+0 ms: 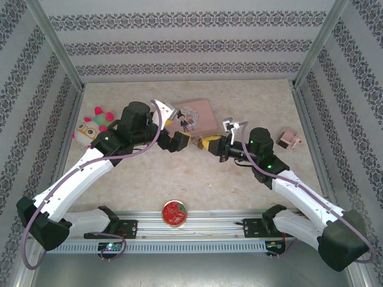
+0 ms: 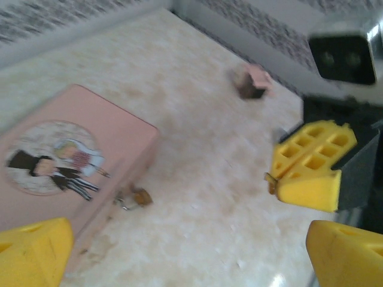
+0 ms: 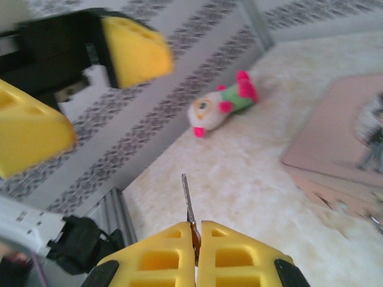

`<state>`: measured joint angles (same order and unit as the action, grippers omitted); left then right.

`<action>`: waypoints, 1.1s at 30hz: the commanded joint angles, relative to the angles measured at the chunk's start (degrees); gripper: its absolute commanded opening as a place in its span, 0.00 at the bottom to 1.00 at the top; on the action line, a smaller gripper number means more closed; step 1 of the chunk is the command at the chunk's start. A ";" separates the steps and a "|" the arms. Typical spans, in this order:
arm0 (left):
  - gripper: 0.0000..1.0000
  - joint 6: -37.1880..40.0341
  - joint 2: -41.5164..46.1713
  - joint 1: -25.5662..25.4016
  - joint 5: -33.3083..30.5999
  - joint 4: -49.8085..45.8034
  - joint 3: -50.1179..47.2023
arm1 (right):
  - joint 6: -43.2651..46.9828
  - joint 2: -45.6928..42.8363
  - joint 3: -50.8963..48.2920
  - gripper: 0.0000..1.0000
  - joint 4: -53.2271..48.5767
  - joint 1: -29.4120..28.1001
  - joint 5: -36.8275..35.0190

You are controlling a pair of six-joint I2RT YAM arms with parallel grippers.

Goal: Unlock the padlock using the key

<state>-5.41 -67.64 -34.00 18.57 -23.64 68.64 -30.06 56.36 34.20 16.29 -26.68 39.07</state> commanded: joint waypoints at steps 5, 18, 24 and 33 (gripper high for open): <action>0.99 -17.88 -2.17 0.51 -16.22 14.68 -5.53 | -4.31 -4.84 -0.74 0.00 -17.39 6.61 -7.10; 0.99 -40.99 -21.33 -7.61 -30.86 21.81 -10.50 | -1.32 -4.53 2.36 0.00 -34.13 13.84 -15.48; 0.99 -44.97 -29.48 -9.49 -33.92 22.97 -9.52 | -0.79 -0.85 2.64 0.00 -34.25 14.11 -17.41; 0.99 -44.18 -37.89 -12.21 -40.55 18.63 -3.76 | -0.89 -0.03 2.10 0.00 -32.58 14.11 -18.66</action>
<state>-49.12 -104.29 -45.10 -17.72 -3.60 62.11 -31.57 56.40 34.89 -17.08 -13.21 21.85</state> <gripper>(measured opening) 0.992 0.051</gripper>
